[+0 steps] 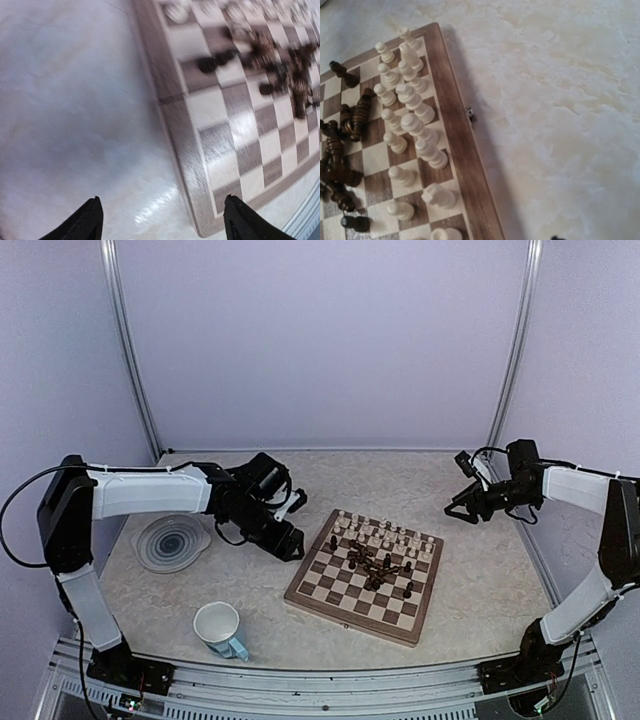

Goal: Set up the chess pieces on the board
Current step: Position the chessboard at the center of the board, then pick up the bishop from the chessboard.

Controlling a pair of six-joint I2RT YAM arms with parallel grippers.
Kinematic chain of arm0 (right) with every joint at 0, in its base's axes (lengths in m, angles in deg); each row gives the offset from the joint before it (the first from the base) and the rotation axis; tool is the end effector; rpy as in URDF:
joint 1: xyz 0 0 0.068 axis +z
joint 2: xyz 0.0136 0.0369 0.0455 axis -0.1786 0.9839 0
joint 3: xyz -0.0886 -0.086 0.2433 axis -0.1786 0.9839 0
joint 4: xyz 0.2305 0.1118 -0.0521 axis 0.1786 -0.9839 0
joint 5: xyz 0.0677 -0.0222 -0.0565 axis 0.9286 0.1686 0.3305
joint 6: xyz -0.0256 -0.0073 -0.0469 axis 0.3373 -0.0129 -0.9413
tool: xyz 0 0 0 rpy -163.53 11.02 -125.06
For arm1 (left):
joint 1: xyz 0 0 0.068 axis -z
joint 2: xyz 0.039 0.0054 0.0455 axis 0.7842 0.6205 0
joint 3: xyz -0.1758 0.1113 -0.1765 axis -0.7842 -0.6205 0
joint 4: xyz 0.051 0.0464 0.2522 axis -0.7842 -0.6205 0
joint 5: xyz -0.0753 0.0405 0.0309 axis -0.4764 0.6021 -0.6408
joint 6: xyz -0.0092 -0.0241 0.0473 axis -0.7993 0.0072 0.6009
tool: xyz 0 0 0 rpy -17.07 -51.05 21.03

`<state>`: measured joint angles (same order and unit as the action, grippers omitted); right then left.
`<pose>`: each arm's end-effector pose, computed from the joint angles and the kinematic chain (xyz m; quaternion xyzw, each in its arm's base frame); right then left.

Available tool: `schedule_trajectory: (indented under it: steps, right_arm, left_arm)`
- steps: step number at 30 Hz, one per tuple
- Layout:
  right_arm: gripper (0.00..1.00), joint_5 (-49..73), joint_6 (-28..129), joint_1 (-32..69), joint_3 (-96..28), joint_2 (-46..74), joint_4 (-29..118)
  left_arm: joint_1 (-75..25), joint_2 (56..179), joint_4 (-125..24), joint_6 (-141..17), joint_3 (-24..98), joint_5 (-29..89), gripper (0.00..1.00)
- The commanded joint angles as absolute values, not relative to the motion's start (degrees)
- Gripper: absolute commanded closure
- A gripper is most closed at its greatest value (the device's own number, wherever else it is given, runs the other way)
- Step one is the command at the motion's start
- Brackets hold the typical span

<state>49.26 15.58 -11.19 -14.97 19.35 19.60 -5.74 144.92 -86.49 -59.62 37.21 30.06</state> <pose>0.3024 0.0204 0.2245 -0.3185 0.8303 0.2855 0.3572 0.2525 -0.2681 0.2001 0.3188 0.9188 -0.1664 0.1626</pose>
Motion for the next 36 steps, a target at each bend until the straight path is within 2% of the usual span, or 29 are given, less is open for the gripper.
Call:
schedule_trajectory:
  steps: [1, 3, 6, 16, 29, 36]
  right_arm:
    - [0.41, 49.45, 14.61, -11.65, -14.51, 19.36, 19.26]
    - [0.41, 49.06, 14.73, -11.61, -14.51, 19.30, 19.39]
    - [0.41, 48.53, 14.85, -11.61, -14.36, 18.88, 19.76]
    - [0.41, 45.09, 13.76, -11.61, -13.41, 18.19, 20.70]
    - [0.41, 45.40, 13.31, -11.56, -13.32, 18.93, 20.53]
    - [0.41, 45.14, 13.16, -11.52, -13.35, 19.08, 20.48]
  left_arm:
    - [-7.34, 144.83, -84.33, -59.68, 44.28, 42.80, 0.27]
    - [-6.95, 146.79, -82.55, -60.48, 48.36, 44.41, 0.35]
    - [-6.42, 149.98, -80.09, -61.42, 52.79, 44.00, 0.41]
    - [-2.58, 161.21, -84.17, -61.42, 64.16, 45.33, 0.44]
    - [0.51, 164.61, -85.42, -63.15, 62.70, 43.92, 0.54]
    - [0.69, 165.64, -86.01, -62.96, 62.82, 43.16, 0.63]
